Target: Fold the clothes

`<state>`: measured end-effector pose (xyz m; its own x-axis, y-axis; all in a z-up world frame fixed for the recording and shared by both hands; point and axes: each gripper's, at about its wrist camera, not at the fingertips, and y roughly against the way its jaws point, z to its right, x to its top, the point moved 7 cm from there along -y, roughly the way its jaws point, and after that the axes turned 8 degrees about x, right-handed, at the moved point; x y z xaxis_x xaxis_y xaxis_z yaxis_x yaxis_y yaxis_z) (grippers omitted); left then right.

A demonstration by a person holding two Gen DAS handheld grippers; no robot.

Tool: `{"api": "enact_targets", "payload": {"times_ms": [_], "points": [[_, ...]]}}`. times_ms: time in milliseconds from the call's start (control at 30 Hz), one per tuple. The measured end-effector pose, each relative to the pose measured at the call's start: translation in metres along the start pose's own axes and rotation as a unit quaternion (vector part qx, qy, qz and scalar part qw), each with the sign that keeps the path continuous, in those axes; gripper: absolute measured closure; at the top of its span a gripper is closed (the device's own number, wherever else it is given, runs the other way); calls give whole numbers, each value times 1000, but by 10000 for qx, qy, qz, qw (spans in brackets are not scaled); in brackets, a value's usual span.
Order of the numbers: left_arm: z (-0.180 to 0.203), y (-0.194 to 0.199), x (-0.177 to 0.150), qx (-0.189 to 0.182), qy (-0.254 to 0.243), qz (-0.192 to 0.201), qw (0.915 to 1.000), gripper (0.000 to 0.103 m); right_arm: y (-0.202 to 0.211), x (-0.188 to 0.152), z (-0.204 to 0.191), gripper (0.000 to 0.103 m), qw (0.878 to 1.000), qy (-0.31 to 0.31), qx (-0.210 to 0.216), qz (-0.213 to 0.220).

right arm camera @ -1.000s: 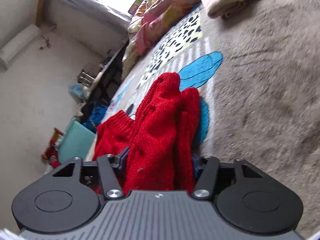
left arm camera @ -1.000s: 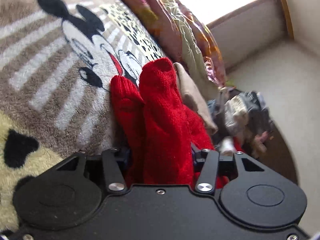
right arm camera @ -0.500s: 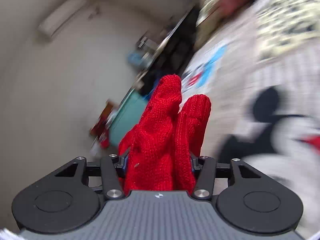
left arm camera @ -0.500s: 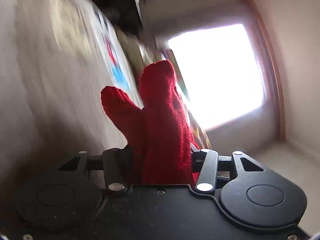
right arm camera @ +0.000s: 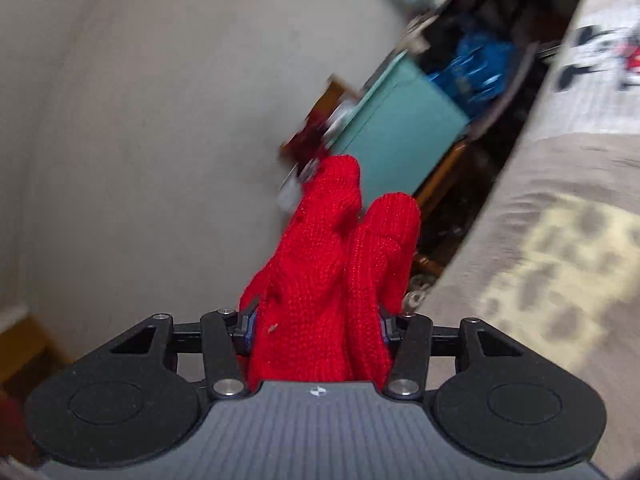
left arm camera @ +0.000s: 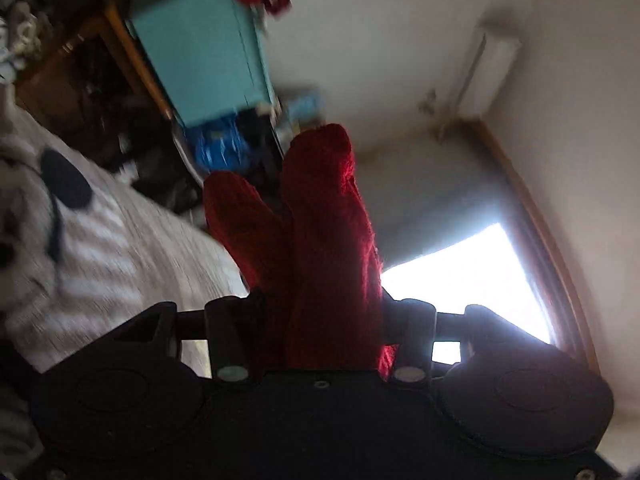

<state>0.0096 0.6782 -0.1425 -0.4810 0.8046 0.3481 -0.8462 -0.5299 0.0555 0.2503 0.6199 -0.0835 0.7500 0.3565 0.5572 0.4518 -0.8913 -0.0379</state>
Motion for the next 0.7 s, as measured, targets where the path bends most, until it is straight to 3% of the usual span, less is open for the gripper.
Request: {"api": "enact_targets", "payload": {"times_ms": [267, 367, 400, 467, 500, 533, 600, 700], "points": [[-33, 4, 16, 216, 286, 689, 9970, 54, -67, 9, 25, 52, 9958, 68, 411, -817], [-45, -11, 4, 568, 490, 567, 9956, 53, -70, 9, 47, 52, 9959, -76, 397, -812], [-52, -14, -1, 830, 555, 439, 9940, 51, -70, 8, 57, 52, 9963, -103, 248, -815], [-63, -18, -10, 1514, 460, 169, 9873, 51, -66, 2, 84, 48, 9943, -97, -596, -879], [-59, -18, -14, 1644, 161, 210, 9860, 51, -63, -3, 99, 50, 9876, -108, -1193, -1012], [-55, -17, -16, 1666, 105, 216, 9857, 51, -60, -5, 106, 50, 9832, -111, -1505, -1031], [-52, -14, -16, 1675, 189, 142, 9856, 51, -56, 0, 93, 42, 9828, 193, -1647, -808], [-56, -6, -13, 1727, 442, 147, 9839, 50, -45, 11, 70, 41, 9779, 666, -1940, -409]]}}
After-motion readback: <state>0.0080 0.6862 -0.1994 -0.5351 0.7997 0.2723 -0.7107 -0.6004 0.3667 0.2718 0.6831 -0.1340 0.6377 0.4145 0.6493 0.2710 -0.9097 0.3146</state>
